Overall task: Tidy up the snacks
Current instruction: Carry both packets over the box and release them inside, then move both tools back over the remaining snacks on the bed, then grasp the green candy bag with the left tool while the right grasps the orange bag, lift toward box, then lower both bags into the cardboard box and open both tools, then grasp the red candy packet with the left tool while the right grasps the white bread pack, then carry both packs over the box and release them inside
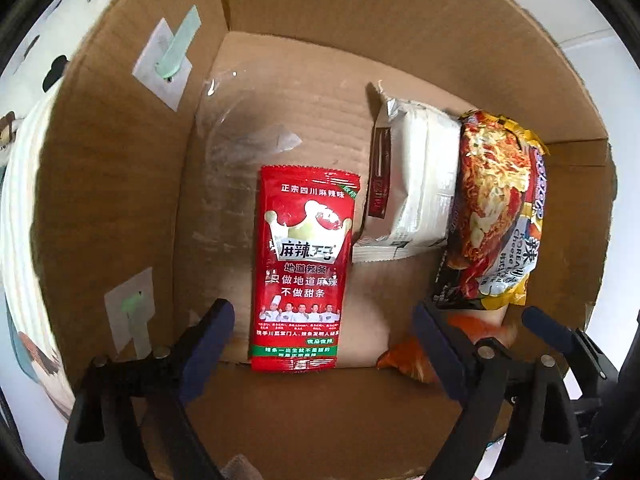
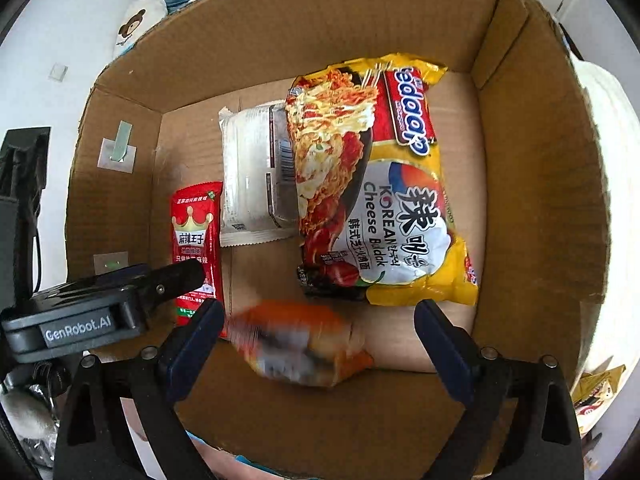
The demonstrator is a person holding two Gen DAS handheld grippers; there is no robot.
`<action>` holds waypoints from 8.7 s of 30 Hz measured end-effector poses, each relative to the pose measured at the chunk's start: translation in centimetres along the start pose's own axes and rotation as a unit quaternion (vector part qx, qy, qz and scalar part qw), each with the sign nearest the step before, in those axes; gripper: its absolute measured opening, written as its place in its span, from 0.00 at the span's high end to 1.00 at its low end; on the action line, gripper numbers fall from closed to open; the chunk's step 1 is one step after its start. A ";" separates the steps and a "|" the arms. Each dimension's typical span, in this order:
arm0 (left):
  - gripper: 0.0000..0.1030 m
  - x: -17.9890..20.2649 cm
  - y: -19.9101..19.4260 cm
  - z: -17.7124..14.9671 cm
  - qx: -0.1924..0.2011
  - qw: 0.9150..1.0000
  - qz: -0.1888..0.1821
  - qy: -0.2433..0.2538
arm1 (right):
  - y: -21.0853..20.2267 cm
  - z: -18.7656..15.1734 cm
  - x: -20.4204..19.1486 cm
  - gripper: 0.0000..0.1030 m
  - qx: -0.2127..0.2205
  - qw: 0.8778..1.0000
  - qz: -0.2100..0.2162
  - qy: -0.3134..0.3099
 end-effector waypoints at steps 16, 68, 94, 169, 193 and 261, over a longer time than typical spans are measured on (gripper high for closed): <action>0.11 0.2 -11.1 -2.2 0.184 0.982 0.036 0.032 | -8.2 0.0 0.7 0.04 0.131 0.989 -0.061 -0.035; 0.11 -1.4 0.7 -28.3 0.048 0.994 0.085 0.043 | -1.1 -28.7 8.8 0.43 -0.023 0.982 0.016 0.188; 0.51 2.3 6.6 -29.2 0.018 0.998 0.048 0.040 | -1.8 -26.2 12.3 0.31 0.025 0.993 -0.085 0.083; 0.09 2.7 -12.5 4.1 0.226 0.969 0.066 0.074 | -9.6 6.8 3.0 0.04 0.144 0.986 -0.070 -0.041; 0.09 -9.1 -10.6 -15.0 0.197 0.965 0.168 0.042 | -4.2 -15.9 0.5 0.04 0.073 0.997 -0.017 -0.009; 0.59 -2.7 -9.1 -22.3 0.160 0.987 0.002 0.026 | -3.5 -30.1 -8.7 0.50 0.084 0.994 0.047 -0.047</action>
Point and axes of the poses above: each gripper's, at about its wrist camera, not at the fingertips, and y roughly the way its jaws point, x to its right, z to its top, the point moved 9 cm from there along y, roughly the way its jaws point, and after that the axes turned 12 degrees about x, right-handed, at the moved point
